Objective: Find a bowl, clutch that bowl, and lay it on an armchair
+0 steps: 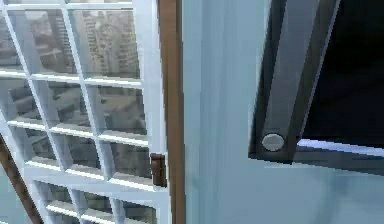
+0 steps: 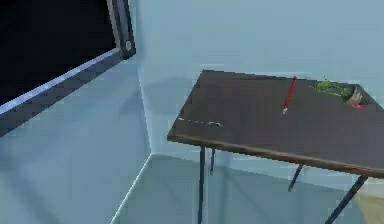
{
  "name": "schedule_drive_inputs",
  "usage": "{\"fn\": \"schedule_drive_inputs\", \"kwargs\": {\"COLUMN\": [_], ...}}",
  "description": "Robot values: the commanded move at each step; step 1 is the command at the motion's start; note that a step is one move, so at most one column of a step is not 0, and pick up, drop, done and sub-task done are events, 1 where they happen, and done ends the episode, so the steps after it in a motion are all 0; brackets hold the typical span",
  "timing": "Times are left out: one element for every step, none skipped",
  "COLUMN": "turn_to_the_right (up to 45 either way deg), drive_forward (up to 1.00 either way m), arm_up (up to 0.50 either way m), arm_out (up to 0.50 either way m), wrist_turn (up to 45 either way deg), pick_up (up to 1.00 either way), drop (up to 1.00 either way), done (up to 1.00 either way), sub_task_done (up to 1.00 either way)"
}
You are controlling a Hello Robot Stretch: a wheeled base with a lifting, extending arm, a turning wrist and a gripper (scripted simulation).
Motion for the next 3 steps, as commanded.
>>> {"fn": "schedule_drive_inputs", "kwargs": {"turn_to_the_right": [-45.0,-45.0,-42.0], "drive_forward": [0.0,0.0,0.0], "arm_up": [0.0,0.0,0.0], "arm_out": [0.0,0.0,0.0], "wrist_turn": [0.0,0.0,0.0], "pick_up": [0.0,0.0,0.0], "drop": [0.0,0.0,0.0], "done": [0.0,0.0,0.0], "sub_task_done": [0.0,0.0,0.0]}}
